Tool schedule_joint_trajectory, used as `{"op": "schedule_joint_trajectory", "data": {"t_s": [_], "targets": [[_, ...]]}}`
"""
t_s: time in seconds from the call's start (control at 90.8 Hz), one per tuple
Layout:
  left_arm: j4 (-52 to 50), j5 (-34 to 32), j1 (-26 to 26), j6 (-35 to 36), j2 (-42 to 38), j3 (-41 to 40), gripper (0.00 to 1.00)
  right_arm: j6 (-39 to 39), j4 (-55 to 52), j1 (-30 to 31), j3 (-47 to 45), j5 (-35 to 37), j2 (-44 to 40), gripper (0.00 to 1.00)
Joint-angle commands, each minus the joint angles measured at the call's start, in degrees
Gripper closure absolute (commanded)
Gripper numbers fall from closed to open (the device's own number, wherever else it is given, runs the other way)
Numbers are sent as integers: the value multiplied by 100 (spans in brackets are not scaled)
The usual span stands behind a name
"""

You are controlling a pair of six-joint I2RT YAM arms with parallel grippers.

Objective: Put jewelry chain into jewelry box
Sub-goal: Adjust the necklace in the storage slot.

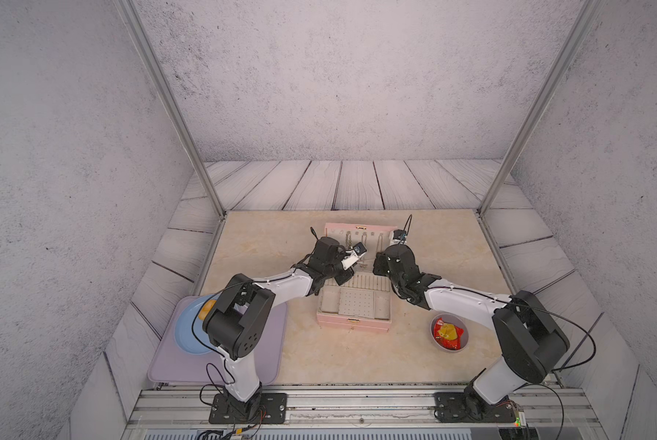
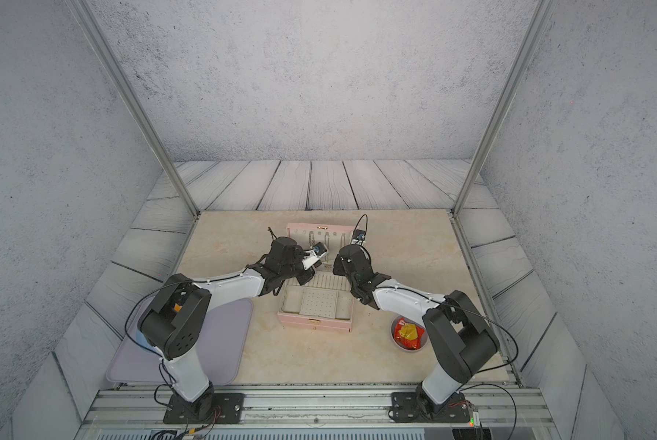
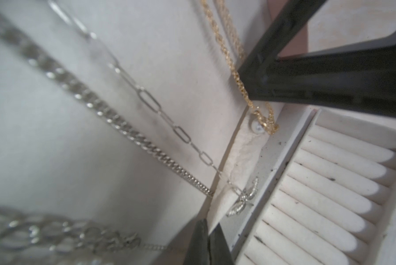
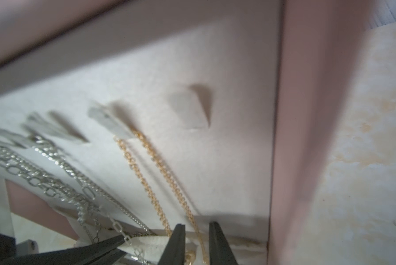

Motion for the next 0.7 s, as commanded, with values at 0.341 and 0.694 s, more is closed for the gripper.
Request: {"op": "schedule_joint_trajectory", "data": {"t_s": [0.341, 0.694], "targets": [[498, 343, -32, -3, -99, 55, 100, -143, -117, -114, 278, -175, 283, 86], [528, 167, -24, -80, -73, 73, 100, -280, -353, -140, 149, -79, -120, 100]]}}
